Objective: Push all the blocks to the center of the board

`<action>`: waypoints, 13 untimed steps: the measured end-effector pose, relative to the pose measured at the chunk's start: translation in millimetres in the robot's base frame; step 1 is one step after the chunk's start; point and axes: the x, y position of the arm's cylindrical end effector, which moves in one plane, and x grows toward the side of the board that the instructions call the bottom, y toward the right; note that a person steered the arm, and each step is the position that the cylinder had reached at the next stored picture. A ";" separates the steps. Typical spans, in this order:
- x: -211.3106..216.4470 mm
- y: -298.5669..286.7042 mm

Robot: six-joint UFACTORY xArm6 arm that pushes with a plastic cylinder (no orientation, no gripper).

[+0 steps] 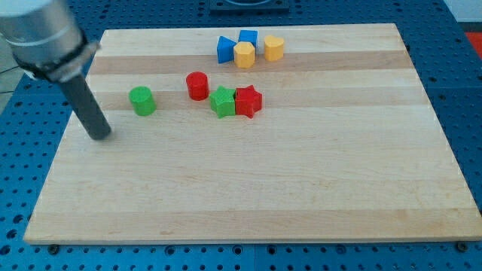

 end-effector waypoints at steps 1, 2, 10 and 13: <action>-41.4 37.6; -18.7 135.5; -138.0 121.1; -244.1 241.2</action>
